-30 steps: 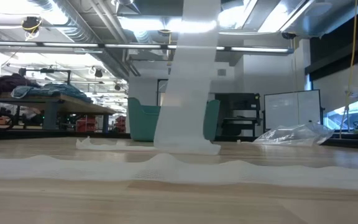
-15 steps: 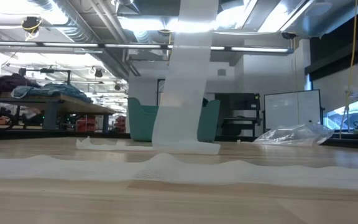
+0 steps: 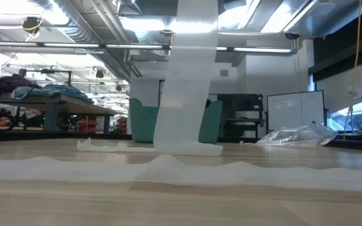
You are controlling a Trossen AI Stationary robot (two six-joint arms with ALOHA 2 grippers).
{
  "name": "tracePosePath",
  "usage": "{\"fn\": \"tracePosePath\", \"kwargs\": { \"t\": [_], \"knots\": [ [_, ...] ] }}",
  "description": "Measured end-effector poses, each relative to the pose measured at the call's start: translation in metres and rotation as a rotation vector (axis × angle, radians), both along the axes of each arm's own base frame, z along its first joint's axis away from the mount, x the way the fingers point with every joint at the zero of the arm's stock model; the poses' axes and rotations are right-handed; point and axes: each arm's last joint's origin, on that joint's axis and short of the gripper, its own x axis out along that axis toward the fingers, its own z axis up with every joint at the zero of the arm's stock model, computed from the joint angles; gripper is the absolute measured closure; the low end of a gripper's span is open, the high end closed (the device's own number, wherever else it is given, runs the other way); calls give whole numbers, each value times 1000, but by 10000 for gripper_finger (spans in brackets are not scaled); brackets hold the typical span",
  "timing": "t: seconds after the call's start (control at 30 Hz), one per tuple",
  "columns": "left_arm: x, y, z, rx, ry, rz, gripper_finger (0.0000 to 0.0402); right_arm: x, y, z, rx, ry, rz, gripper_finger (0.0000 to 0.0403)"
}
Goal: Roll bandage
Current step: Roll the top white bandage
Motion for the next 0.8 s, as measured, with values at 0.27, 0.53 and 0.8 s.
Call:
{"fn": "tracePosePath", "kwargs": {
  "t": [0.27,0.53,0.8],
  "knots": [
    [-1,-1,-2,30,25,-8,222,0,0,2,21,-23,11,370],
    [1,1,-2,40,23,-2,232,0,1,2,26,-20,26,370],
    [7,-3,-5,56,10,-68,290,0,1,2,49,-24,28,359]
  ]
}}
